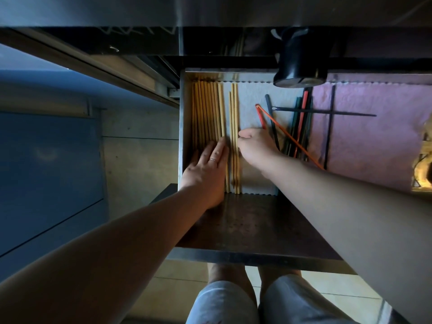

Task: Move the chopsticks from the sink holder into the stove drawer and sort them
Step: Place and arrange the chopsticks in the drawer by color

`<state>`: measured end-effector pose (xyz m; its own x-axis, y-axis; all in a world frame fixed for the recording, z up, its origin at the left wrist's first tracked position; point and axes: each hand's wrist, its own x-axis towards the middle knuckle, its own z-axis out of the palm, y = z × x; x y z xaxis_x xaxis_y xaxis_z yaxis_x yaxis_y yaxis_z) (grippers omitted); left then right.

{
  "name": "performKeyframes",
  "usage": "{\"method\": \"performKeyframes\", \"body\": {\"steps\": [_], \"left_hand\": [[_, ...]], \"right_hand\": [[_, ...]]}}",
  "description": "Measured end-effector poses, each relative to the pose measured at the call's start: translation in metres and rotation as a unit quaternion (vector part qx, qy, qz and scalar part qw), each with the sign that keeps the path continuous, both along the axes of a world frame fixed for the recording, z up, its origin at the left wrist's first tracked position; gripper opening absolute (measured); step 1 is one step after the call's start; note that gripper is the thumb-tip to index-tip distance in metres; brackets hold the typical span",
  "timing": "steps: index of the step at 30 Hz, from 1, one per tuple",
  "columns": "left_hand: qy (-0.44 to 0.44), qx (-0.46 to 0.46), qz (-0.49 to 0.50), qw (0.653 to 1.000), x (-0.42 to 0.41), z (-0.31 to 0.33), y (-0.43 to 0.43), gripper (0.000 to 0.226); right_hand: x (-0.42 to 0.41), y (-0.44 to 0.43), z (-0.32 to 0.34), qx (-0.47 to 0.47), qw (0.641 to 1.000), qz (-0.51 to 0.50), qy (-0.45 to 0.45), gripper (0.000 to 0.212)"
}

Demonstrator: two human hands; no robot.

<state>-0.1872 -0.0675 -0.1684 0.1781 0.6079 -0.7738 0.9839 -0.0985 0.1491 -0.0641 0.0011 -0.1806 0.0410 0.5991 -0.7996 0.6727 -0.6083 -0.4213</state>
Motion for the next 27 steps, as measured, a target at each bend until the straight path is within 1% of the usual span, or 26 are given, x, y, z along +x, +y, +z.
{"method": "performKeyframes", "body": {"steps": [2, 6, 8, 13, 19, 24, 27], "left_hand": [[0.004, -0.014, 0.001, 1.000, 0.001, 0.000, 0.001, 0.091], [0.006, -0.009, 0.021, 1.000, 0.005, 0.002, 0.002, 0.091], [0.005, -0.008, 0.038, 0.999, 0.004, 0.000, 0.002, 0.091], [0.010, -0.042, 0.064, 0.997, 0.001, 0.000, 0.004, 0.095], [0.013, -0.083, 0.094, 0.992, 0.002, 0.004, 0.006, 0.103], [0.025, -0.095, 0.068, 0.993, 0.001, 0.007, 0.001, 0.105], [0.024, -0.097, 0.062, 0.993, 0.000, 0.009, 0.001, 0.103]], "right_hand": [[0.000, 0.000, -0.001, 0.014, 1.000, 0.006, -0.010, 0.026], [-0.001, -0.001, -0.007, 0.079, 0.997, 0.010, -0.021, 0.025], [-0.005, -0.004, -0.012, 0.107, 0.993, 0.033, -0.033, 0.021], [-0.010, -0.009, -0.018, 0.146, 0.980, 0.099, -0.090, 0.015], [-0.018, -0.006, -0.018, 0.162, 0.966, 0.140, -0.147, 0.018], [-0.027, -0.007, -0.018, 0.176, 0.959, 0.152, -0.163, 0.022], [-0.028, -0.009, -0.021, 0.151, 0.962, 0.145, -0.173, 0.023]]}}
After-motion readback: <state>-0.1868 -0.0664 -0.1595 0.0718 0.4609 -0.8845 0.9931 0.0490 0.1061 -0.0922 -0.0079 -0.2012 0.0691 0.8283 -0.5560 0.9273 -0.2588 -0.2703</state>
